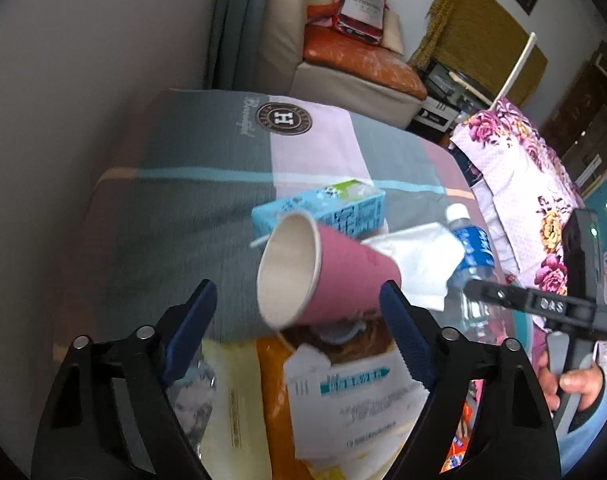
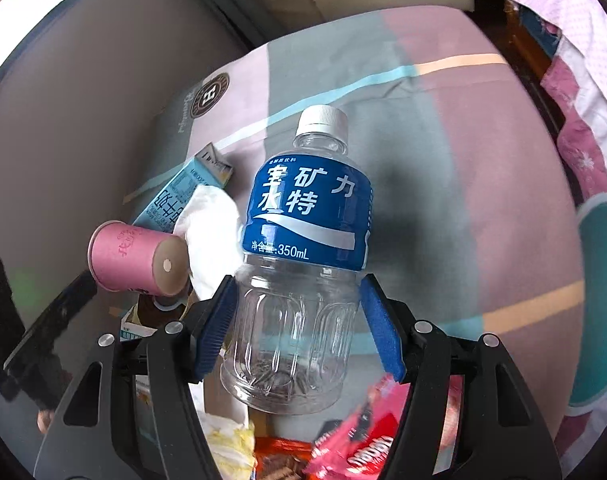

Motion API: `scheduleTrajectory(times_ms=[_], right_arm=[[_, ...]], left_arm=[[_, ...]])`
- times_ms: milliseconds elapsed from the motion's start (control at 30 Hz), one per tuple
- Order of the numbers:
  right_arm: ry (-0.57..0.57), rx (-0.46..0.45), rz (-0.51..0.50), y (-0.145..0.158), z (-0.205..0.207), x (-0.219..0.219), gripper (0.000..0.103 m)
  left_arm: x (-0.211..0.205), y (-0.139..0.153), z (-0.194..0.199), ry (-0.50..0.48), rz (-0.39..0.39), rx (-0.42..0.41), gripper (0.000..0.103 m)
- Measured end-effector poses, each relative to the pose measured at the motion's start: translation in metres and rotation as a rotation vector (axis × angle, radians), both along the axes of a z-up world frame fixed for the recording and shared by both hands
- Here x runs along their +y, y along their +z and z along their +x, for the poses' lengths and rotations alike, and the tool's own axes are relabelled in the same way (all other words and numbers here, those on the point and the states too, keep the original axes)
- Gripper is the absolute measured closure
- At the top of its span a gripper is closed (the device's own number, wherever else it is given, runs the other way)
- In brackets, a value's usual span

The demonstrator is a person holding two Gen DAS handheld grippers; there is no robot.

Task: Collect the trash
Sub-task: 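Grasp the pink paper cup with the left tool while the right tool grasps the water bottle, then carry the cup and bottle over the teal bin and release both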

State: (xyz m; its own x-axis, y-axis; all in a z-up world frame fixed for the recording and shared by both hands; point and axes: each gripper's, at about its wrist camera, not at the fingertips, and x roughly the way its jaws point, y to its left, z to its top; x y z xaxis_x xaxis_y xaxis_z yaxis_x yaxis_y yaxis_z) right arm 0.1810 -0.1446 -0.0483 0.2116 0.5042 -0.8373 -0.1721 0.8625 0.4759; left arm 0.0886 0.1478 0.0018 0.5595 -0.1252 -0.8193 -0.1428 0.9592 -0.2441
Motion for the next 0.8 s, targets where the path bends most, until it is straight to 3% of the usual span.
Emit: scheduleTrajectory(times_ms=[267, 400, 500, 800], right_arm=[[-0.050, 0.000, 0.020, 0.002, -0.004, -0.026, 0.042], [-0.060, -0.002, 0.026, 0.002, -0.006, -0.029, 0.043], [-0.063, -0.007, 0.040, 0.002, -0.007, -0.031, 0.043], [-0.057, -0.062, 0.083, 0.018, -0.019, -0.036, 0.043]], left_arm=[[-0.022, -0.018, 0.023, -0.101, -0.009, 0.052, 0.028], [-0.039, -0.020, 0.018, -0.155, -0.003, 0.060, 0.075], [-0.052, -0.020, 0.010, -0.174, -0.003, 0.063, 0.092], [-0.060, -0.003, -0.009, -0.120, -0.046, 0.018, 0.099]])
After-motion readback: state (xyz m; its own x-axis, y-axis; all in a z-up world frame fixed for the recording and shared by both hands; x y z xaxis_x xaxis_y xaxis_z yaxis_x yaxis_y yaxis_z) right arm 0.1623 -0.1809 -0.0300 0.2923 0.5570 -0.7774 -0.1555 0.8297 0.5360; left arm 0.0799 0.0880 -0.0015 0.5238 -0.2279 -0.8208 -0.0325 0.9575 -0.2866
